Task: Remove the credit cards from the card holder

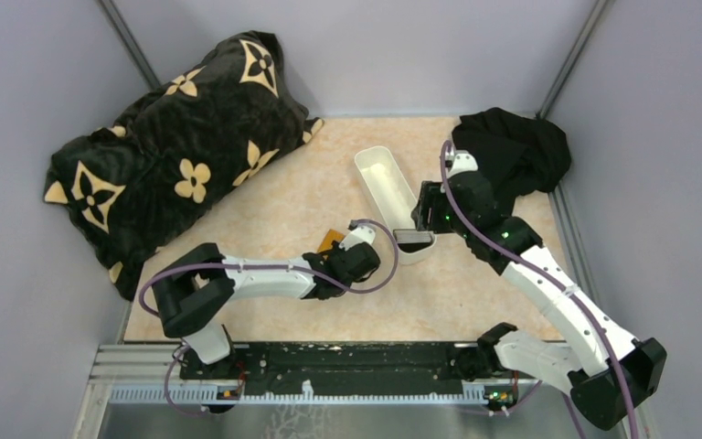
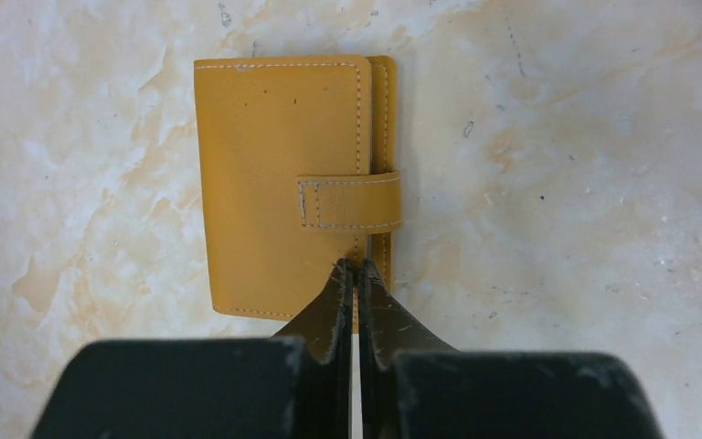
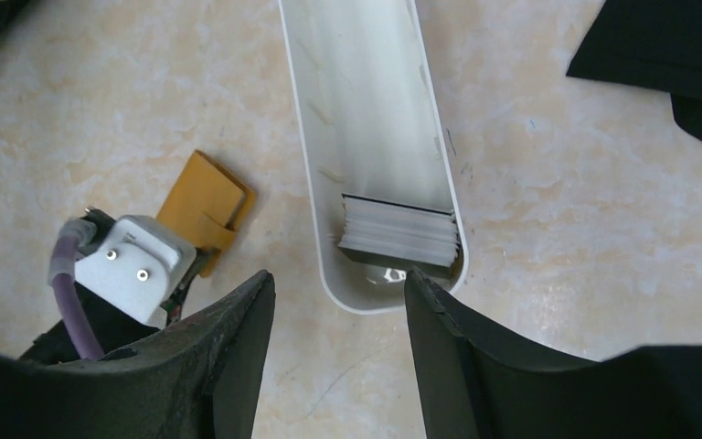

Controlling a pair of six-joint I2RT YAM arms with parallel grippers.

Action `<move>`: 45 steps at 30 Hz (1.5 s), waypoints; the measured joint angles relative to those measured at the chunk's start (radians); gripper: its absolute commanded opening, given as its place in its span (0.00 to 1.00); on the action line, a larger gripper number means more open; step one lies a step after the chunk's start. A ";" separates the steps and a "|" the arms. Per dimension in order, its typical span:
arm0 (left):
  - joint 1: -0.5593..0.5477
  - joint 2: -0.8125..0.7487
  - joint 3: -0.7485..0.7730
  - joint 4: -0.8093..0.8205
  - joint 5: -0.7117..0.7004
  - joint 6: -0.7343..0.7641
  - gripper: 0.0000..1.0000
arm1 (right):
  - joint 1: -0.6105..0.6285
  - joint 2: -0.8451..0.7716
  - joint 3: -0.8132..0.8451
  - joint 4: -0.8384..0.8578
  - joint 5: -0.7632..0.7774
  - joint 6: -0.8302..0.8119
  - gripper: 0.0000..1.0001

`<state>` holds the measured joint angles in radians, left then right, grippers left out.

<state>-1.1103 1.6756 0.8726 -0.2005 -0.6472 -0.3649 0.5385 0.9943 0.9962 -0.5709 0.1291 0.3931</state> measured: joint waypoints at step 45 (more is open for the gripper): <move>0.319 -0.069 0.406 0.061 0.205 0.047 0.81 | -0.101 0.013 -0.145 0.055 -0.160 0.010 0.00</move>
<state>-0.7910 1.6066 1.2785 -0.1394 -0.4423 -0.3176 0.4370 1.0069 0.8513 -0.5163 -0.0307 0.4026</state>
